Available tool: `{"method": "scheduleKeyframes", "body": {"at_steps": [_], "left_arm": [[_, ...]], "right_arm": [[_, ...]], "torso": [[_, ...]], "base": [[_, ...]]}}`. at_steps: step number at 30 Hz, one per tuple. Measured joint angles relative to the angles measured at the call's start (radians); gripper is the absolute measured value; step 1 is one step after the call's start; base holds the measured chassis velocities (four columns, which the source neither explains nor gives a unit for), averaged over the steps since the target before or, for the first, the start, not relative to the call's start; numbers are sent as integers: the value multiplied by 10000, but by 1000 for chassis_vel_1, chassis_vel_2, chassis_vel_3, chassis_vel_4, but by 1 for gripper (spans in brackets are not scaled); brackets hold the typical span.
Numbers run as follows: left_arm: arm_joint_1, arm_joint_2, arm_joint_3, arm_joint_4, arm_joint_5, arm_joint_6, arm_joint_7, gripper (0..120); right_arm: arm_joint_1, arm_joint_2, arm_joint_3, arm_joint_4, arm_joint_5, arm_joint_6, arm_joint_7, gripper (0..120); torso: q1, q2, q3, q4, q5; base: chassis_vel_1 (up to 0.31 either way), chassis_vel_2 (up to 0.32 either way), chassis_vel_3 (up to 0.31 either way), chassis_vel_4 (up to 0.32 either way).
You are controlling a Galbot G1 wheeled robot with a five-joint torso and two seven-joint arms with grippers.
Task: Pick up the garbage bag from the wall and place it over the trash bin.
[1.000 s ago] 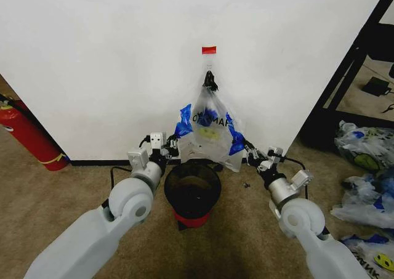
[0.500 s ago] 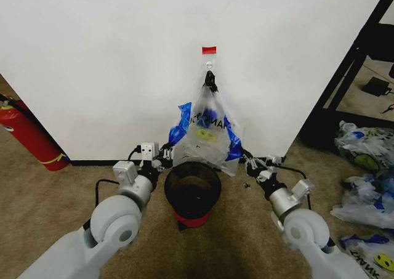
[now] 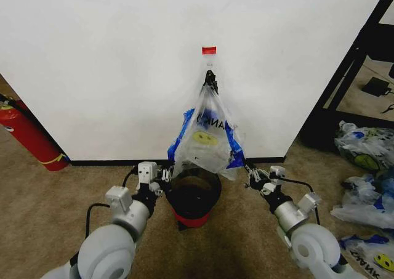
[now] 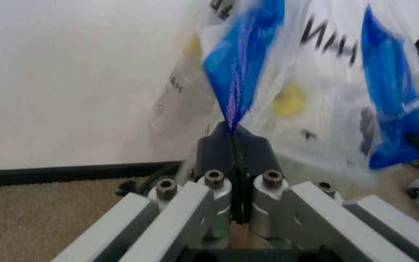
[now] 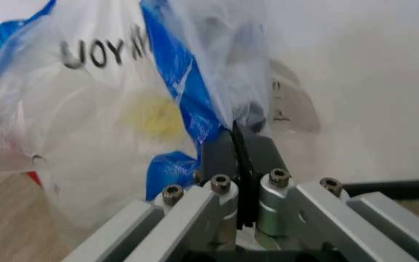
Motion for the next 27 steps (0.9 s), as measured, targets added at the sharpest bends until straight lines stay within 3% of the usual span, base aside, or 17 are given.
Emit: {"method": "scheduleKeyframes", "body": {"at_steps": [11, 14, 22, 27], "left_arm": [[459, 60, -203, -574, 239, -119, 22, 0], [380, 130, -445, -1023, 179, -88, 22, 0], [-298, -66, -362, -1022, 248, -172, 407, 0], [-961, -241, -252, -472, 74, -243, 512, 0]], "right_arm": [[-642, 15, 469, 644, 14, 183, -85, 0], [-638, -99, 630, 1358, 432, 43, 147, 0], [-76, -85, 375, 2086, 738, -145, 324, 0], [734, 97, -61, 1756, 842, -224, 412, 0]], "torso": [[0, 0, 0, 2, 1], [0, 0, 0, 2, 2], [1, 0, 0, 2, 0], [1, 0, 1, 1, 0]], "base": [[0, 0, 0, 0], [0, 0, 0, 0], [0, 0, 0, 0], [0, 0, 0, 0]]}}
